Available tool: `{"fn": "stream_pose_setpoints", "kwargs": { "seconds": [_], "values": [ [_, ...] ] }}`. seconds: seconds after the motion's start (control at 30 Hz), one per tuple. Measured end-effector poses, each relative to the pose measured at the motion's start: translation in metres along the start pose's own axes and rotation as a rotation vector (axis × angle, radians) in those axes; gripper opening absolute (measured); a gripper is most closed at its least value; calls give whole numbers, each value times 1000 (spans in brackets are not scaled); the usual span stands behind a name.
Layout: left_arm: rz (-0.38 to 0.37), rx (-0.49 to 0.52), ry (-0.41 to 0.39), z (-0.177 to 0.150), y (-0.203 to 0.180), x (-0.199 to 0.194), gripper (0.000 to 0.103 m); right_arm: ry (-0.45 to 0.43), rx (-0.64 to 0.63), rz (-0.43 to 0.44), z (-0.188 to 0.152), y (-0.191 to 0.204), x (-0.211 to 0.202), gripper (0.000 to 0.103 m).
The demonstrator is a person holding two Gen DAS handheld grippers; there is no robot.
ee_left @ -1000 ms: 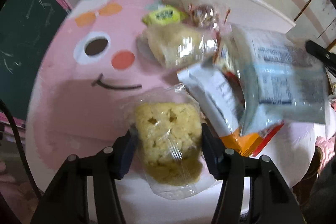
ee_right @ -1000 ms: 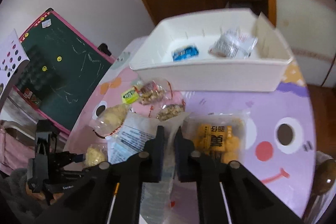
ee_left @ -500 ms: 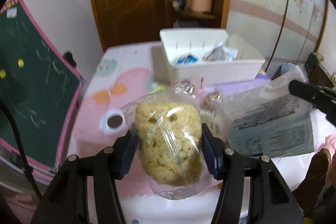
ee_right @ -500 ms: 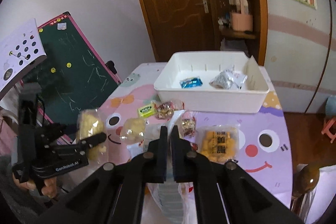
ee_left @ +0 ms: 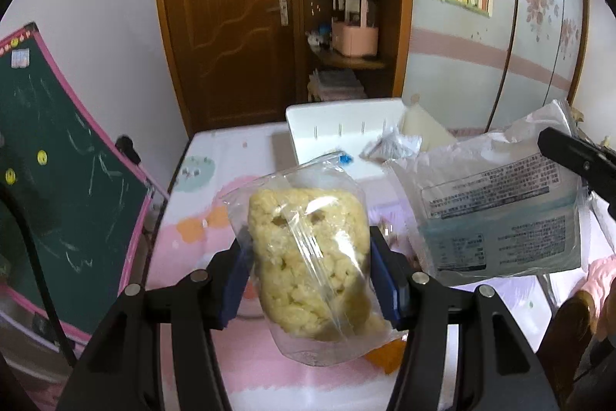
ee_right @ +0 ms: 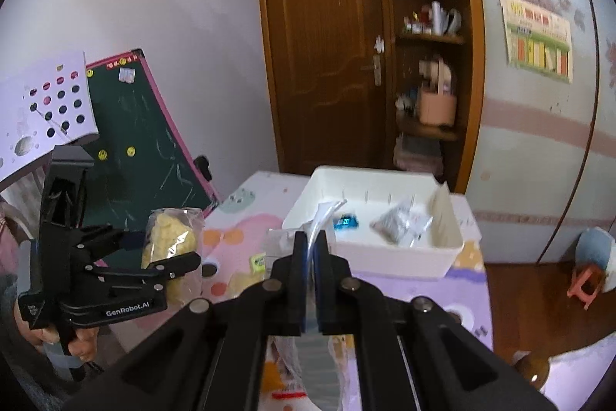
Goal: Organize snacks
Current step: 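Carry both packets into the white bin and release them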
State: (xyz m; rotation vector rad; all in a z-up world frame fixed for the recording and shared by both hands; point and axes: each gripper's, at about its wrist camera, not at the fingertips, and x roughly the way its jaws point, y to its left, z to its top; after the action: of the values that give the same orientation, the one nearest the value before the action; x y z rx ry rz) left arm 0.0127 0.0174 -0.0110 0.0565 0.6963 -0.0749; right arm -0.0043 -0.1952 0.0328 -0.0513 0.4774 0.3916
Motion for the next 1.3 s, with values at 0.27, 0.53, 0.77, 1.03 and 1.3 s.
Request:
{"fn": "stream_pose_setpoints", "kwargs": {
  "seconds": [0.27,0.53,0.77,1.03,1.3],
  "values": [
    [-17,-6,-35,73,2,19,56,-104,6,-53,50,-22,16,2],
    [3,28,-83,150,-10,71,56,-183,-12,-175,103,-51,64,2],
    [2,48,5,173,-28,159,56,-107,9,-249,112,-84,148,3],
    [-21,11,113,172,-36,253,56,47,56,-311,88,-120,242,3],
    [-38,-31,131,163,-33,285,95,145,90,-297,60,-123,267,34]
  ]
}}
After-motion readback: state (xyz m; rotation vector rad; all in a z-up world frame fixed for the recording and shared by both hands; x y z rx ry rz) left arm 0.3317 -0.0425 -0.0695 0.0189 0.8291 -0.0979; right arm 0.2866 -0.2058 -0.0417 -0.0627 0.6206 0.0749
